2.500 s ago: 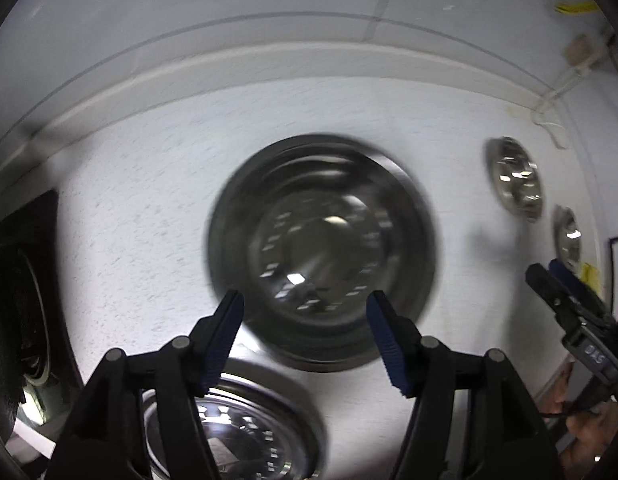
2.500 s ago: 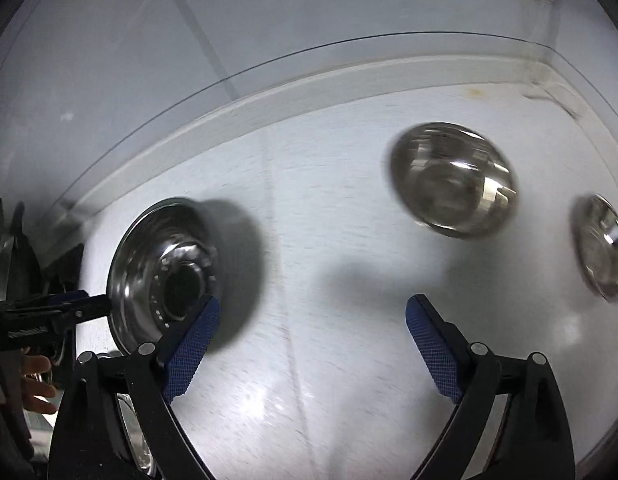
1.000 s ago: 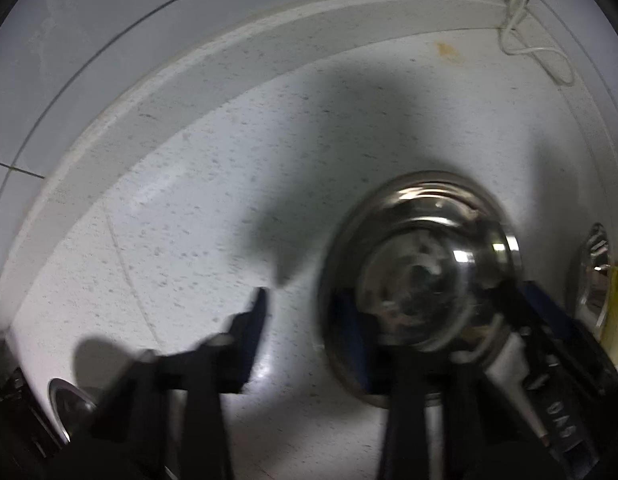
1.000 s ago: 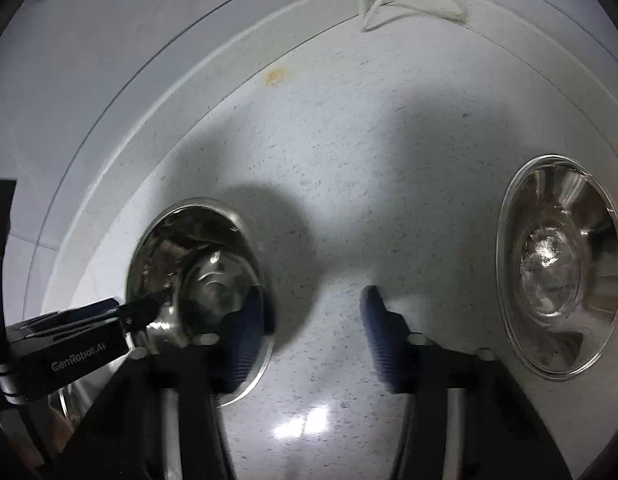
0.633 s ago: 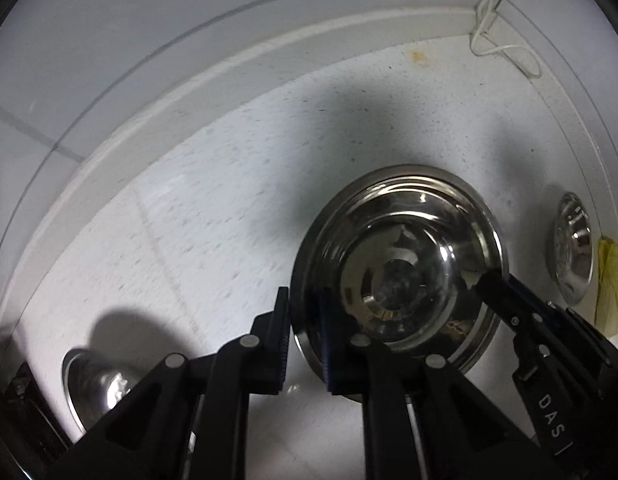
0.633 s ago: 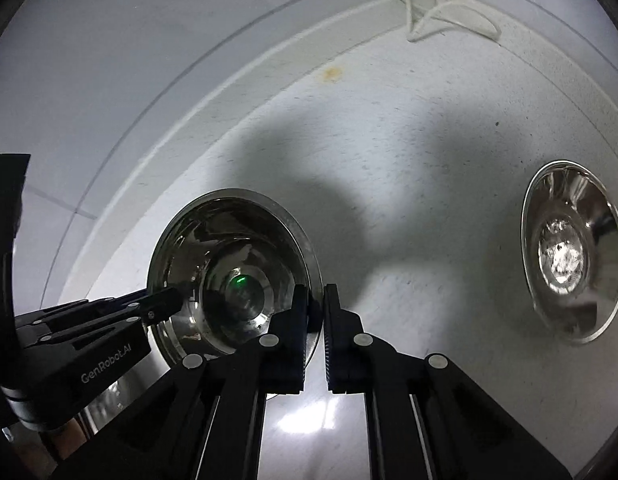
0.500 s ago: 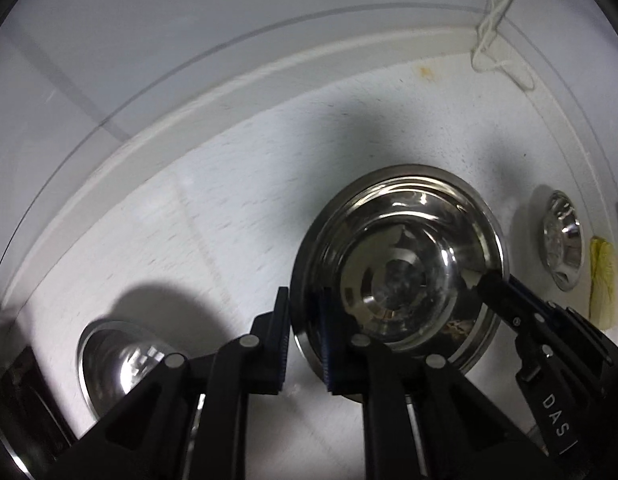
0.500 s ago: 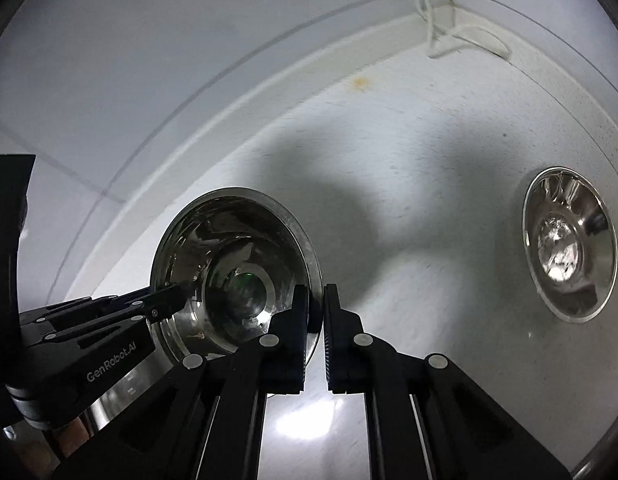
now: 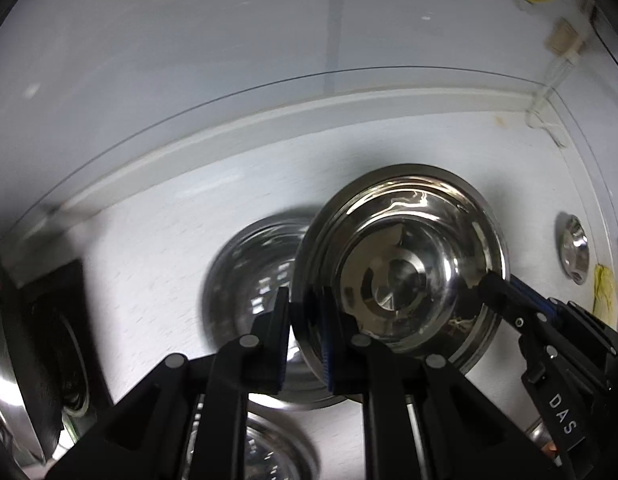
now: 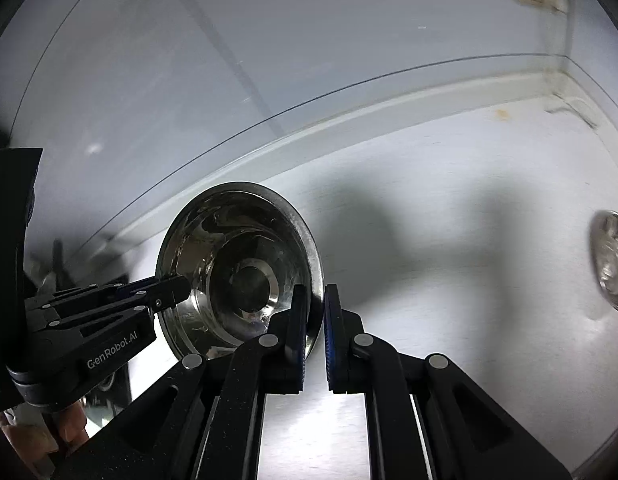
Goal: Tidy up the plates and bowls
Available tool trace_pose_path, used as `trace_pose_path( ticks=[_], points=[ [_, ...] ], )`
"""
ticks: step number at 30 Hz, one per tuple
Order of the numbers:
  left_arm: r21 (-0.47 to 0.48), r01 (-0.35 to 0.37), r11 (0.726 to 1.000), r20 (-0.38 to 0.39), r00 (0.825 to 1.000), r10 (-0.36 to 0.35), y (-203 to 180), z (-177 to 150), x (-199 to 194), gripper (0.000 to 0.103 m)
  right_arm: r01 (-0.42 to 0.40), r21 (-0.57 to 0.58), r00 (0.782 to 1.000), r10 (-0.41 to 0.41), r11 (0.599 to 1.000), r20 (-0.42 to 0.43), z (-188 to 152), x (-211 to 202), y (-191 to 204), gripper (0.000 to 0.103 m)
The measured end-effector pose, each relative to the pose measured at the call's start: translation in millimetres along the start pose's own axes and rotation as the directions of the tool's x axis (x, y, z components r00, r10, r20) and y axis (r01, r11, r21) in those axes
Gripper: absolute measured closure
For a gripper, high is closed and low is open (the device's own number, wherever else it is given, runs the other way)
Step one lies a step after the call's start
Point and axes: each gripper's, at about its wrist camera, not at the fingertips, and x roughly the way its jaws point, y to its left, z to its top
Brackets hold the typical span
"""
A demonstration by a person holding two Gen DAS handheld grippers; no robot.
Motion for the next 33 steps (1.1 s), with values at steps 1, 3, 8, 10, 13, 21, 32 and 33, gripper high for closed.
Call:
trace_pose_path(
  ticks=[1,3,8,10,13,21,32,33],
  points=[
    [-0.019,-0.007,1.000,-0.007,1.000,0.007,9,-3,2,0.090,-0.004,-0.014,1.000,0.003,1.000,-0.009,-1,5,7,0.096],
    [-0.048,-0.025,0.999,-0.021,1.000,0.024,23,-8,7,0.090,-0.010,-0.046,0.999,0.009,0.999,-0.035,-3,19,21,0.096],
    [-0.097,-0.063,0.993,-0.065,0.996,0.057,50,-17,30,0.090,-0.014,-0.093,0.995,0.005,0.996,-0.097,-14,52,49,0.096],
    [-0.100,-0.070,0.993,-0.079,0.995,0.062,63,-24,34,0.090,-0.010,-0.098,0.993,-0.002,0.995,-0.115,-16,64,50,0.096],
    [-0.092,-0.074,0.993,-0.102,0.993,0.065,64,-29,50,0.090,0.004,-0.098,0.989,-0.018,0.995,-0.147,-20,82,45,0.096],
    [-0.066,-0.081,0.994,-0.148,0.987,0.071,59,-34,79,0.089,0.047,-0.121,0.979,-0.070,0.992,-0.193,-30,103,49,0.095],
    [0.006,-0.145,0.989,-0.183,0.973,0.143,36,-37,103,0.087,0.070,-0.145,0.974,-0.099,0.987,-0.203,-28,113,53,0.096],
    [0.005,-0.147,0.989,-0.184,0.972,0.145,35,-37,104,0.087,0.067,-0.148,0.973,-0.097,0.987,-0.207,-28,115,54,0.096]
  ],
)
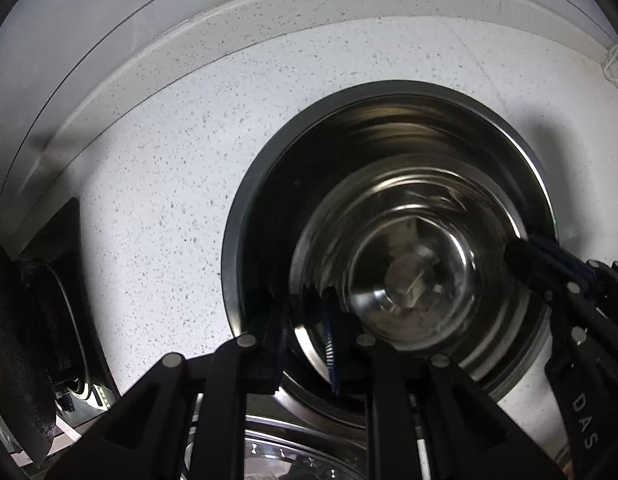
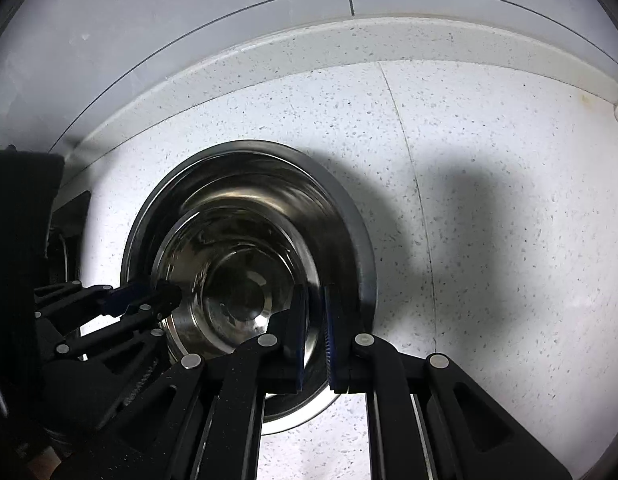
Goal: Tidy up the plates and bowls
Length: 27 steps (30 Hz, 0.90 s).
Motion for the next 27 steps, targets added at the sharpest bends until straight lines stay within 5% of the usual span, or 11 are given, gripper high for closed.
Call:
trace_pose_path(
  ticks=[4,10,12,16,19,22,27],
  points=[
    [-0.016,0.012,1.000,0.002,1.000,-0.012,3,2,-4,0.087,0.015,-0.028,1.000,-0.015,0.999,0.005,0,-1,4,0.095],
    [-0.026,0.072,0.997,0.080,0.994,-0.070,0,6,-63,0.079,-0.014,-0.030,0.990,0.018,0.999,0.141,-3,-48,-7,0.044],
    [0.005,0.126,0.992,0.132,0.983,-0.126,-16,11,-92,0.071,-0.029,-0.011,0.977,0.030,1.000,0.212,-9,-77,-26,0.043],
    [0.134,0.277,0.952,0.133,0.947,-0.294,-84,22,-138,0.056,-0.038,0.136,0.945,-0.008,0.990,0.326,-36,-132,-101,0.038],
    [0.224,0.351,0.909,0.071,0.925,-0.374,-153,32,-149,0.054,0.022,0.300,0.919,-0.138,0.954,0.370,-68,-167,-180,0.035],
    [0.295,0.375,0.879,0.017,0.918,-0.397,-227,41,-147,0.054,0.105,0.464,0.900,-0.283,0.880,0.333,-102,-186,-260,0.032],
    [0.374,0.383,0.845,-0.031,0.915,-0.401,-343,55,-137,0.054,0.164,0.631,0.896,-0.382,0.758,0.226,-142,-185,-361,0.032]
  ],
)
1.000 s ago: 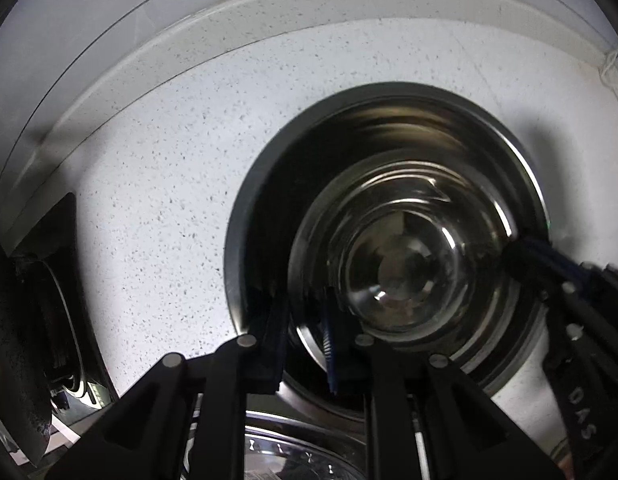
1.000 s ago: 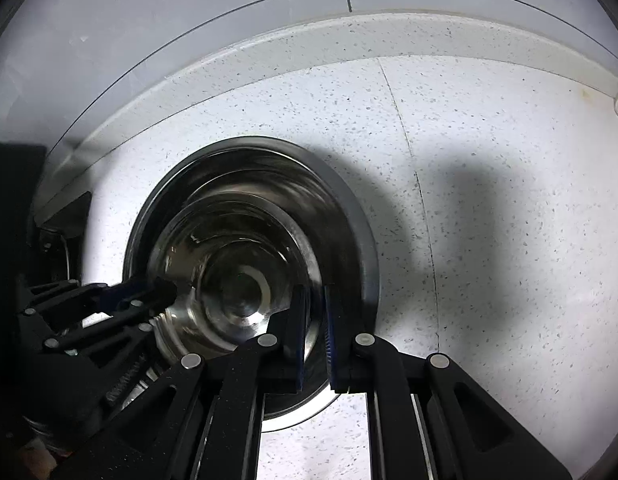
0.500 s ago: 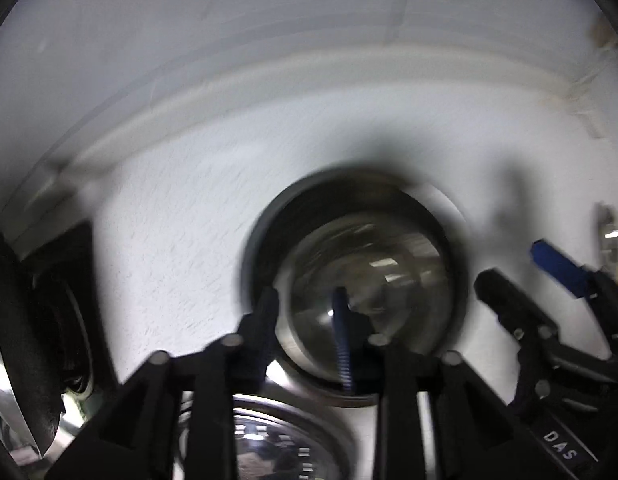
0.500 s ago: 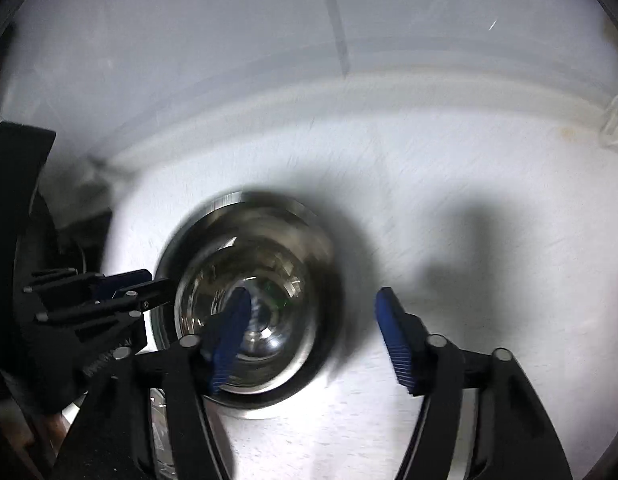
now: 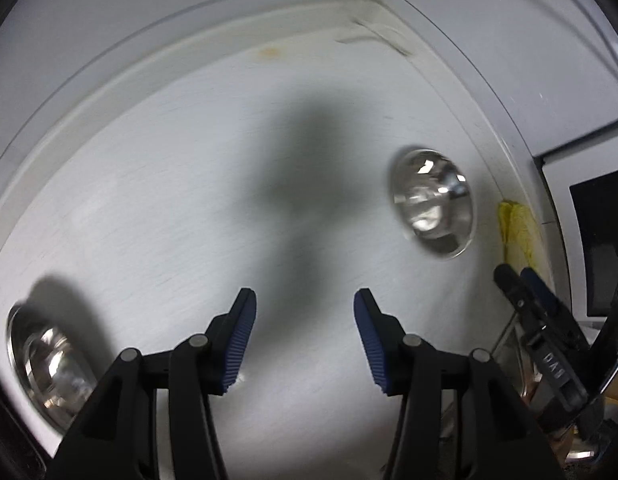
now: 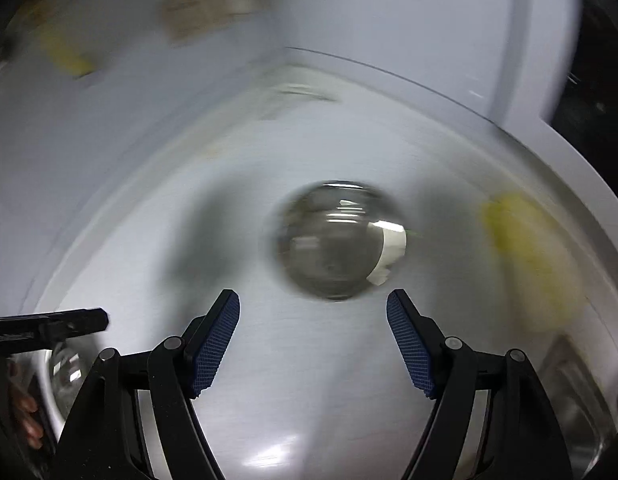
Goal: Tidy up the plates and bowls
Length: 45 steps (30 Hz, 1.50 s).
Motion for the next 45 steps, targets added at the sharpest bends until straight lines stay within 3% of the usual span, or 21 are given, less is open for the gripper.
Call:
trace_pose_path(
  ticks=[6,10,15,16,17,18,19,20,24,27,35,41,45],
  points=[
    [0.063,-0.062,0.996,-0.036,0.997,0.064,-66,27,50,0.054,0.010,0.062,0.999,-0.008,0.998,-0.042,23,38,-43,0.032],
    [0.048,-0.092,0.995,-0.063,0.994,0.095,-78,43,75,0.054,0.015,0.055,0.998,-0.012,0.998,-0.057,39,62,-46,0.032],
    [0.035,-0.120,0.992,-0.102,0.987,0.123,-87,50,106,0.055,-0.035,0.071,0.994,0.042,0.997,-0.097,51,88,-54,0.032],
    [0.028,-0.121,0.992,-0.110,0.986,0.123,-85,51,111,0.055,-0.037,0.069,0.993,0.045,0.997,-0.109,51,92,-55,0.035],
    [0.015,-0.118,0.993,-0.114,0.986,0.119,-83,52,114,0.057,-0.036,0.068,0.992,0.044,0.997,-0.119,50,96,-55,0.045],
    [0.002,-0.112,0.994,-0.118,0.987,0.112,-80,51,117,0.069,-0.040,0.068,0.990,0.049,0.997,-0.133,49,102,-54,0.054],
    [-0.010,-0.092,0.996,-0.134,0.987,0.090,-77,51,122,0.080,-0.051,0.075,0.988,0.061,0.996,-0.144,46,105,-55,0.079],
    [-0.025,-0.055,0.998,-0.148,0.988,0.051,-74,49,124,0.085,-0.097,0.095,0.982,0.111,0.991,-0.152,42,108,-56,0.094],
    [-0.037,-0.058,0.998,-0.151,0.987,0.051,-67,42,119,0.087,-0.110,0.057,0.978,0.118,0.992,-0.174,34,106,-45,0.094],
    [-0.040,-0.040,0.998,-0.147,0.989,0.034,-55,29,107,0.088,-0.122,0.055,0.976,0.130,0.991,-0.176,24,95,-39,0.094],
    [-0.022,-0.072,0.997,-0.071,0.995,0.070,-12,-13,39,0.087,-0.165,-0.008,0.975,0.162,0.986,-0.150,-3,47,9,0.093],
    [-0.107,-0.085,0.991,0.000,0.996,0.085,51,-62,-29,0.087,-0.240,-0.107,0.965,0.224,0.965,-0.139,-26,4,80,0.093],
    [-0.187,-0.093,0.978,0.054,0.993,0.105,114,-93,-78,0.087,-0.295,-0.225,0.953,0.268,0.929,-0.140,-46,-27,148,0.093]
  ],
)
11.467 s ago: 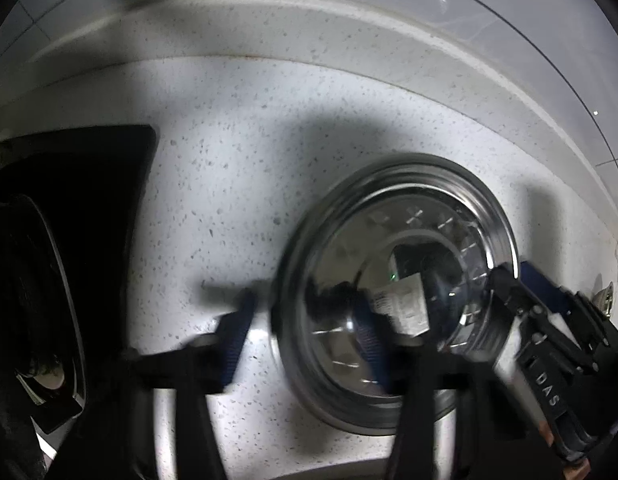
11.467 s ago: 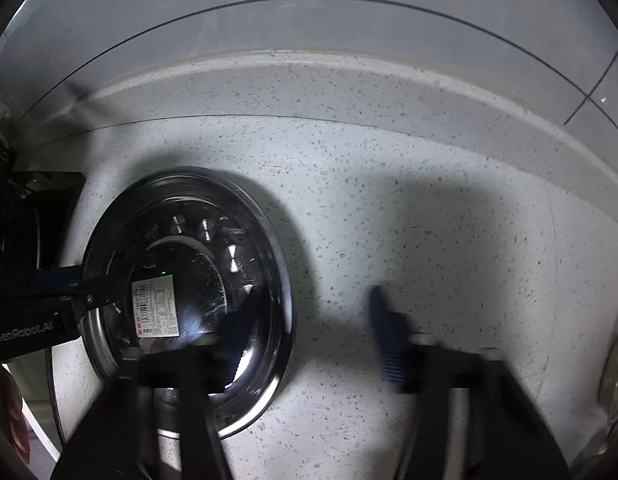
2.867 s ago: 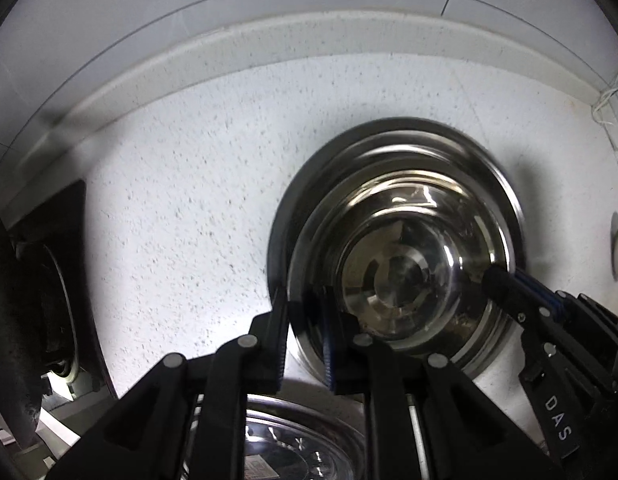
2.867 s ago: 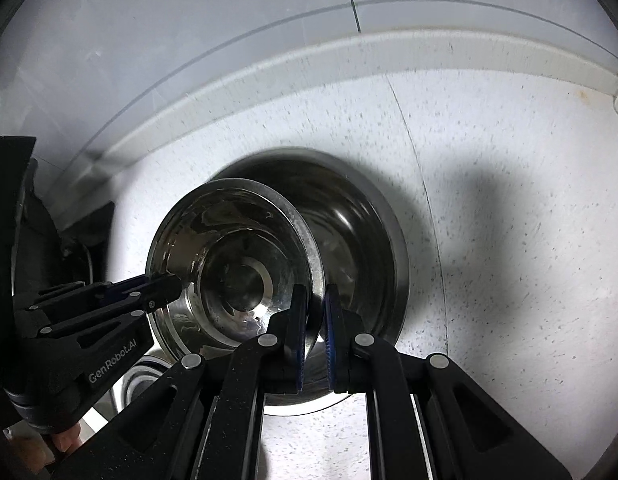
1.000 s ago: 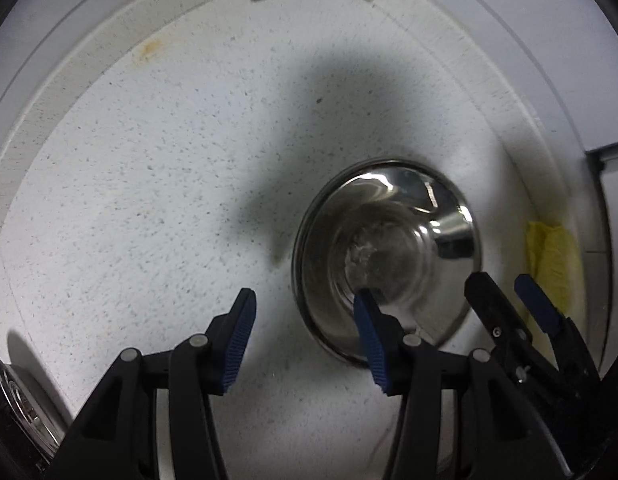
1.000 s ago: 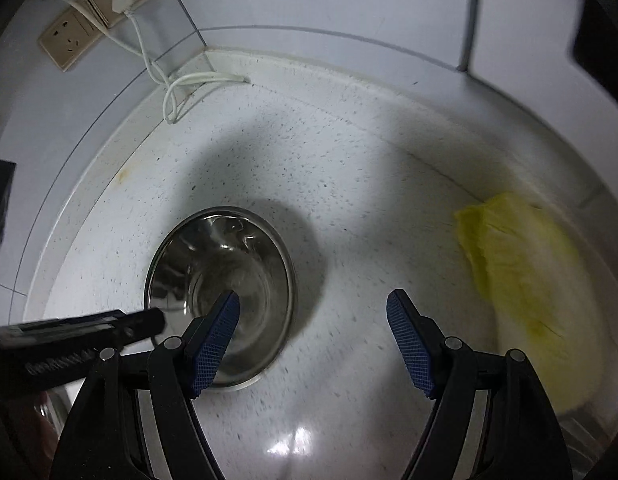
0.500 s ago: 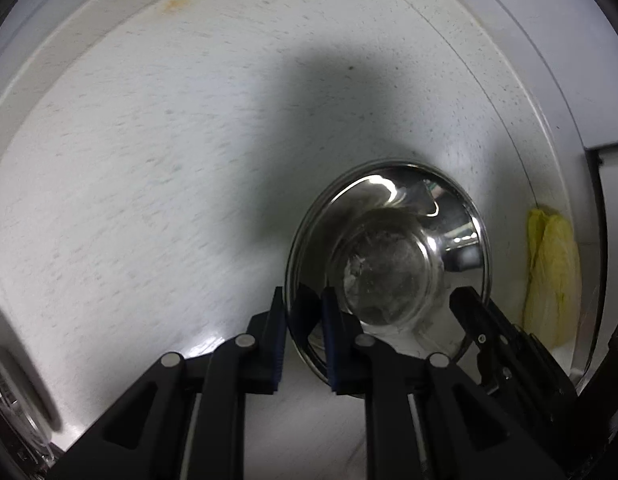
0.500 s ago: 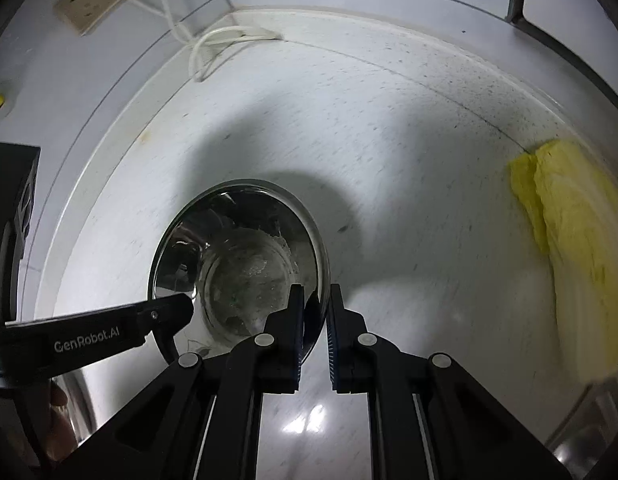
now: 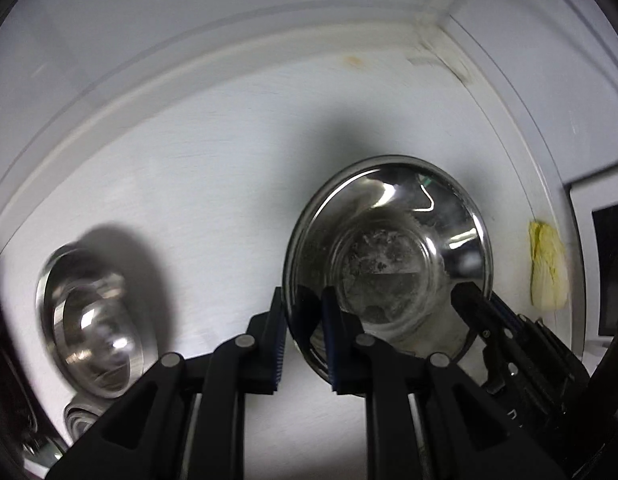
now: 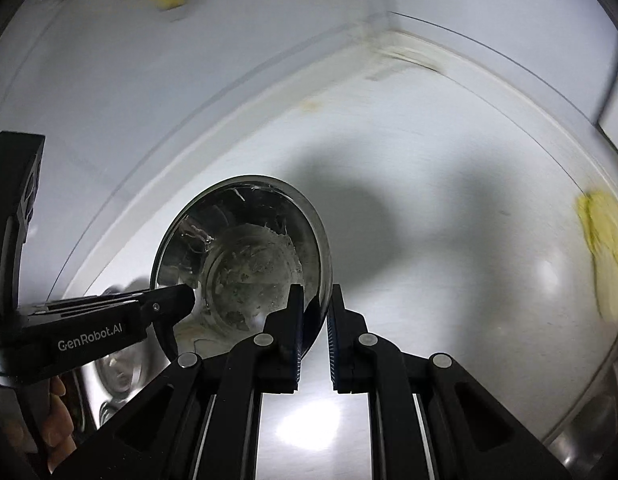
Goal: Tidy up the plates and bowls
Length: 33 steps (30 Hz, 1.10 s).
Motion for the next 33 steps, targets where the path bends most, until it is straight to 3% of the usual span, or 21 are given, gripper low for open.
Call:
trace_pose_path(
  ticks=[8,16,24,33],
  points=[
    [-0.202,-0.059,0.978,0.061,0.995,0.073,144,-44,-57,0.087,-0.115,-0.222,0.993,0.106,0.968,-0.053,-22,14,146,0.093],
    [-0.335,-0.080,0.939,0.022,0.995,0.092,229,-87,-46,0.087,-0.157,-0.327,0.982,0.111,0.932,-0.156,-57,54,220,0.092],
    [-0.385,-0.056,0.921,-0.028,0.998,0.049,247,-104,0,0.087,-0.138,-0.379,0.970,0.047,0.915,-0.238,-78,95,233,0.092],
    [-0.401,-0.089,0.912,-0.058,0.996,0.071,255,-104,25,0.086,-0.149,-0.385,0.958,0.036,0.911,-0.286,-72,124,238,0.092]
  ],
)
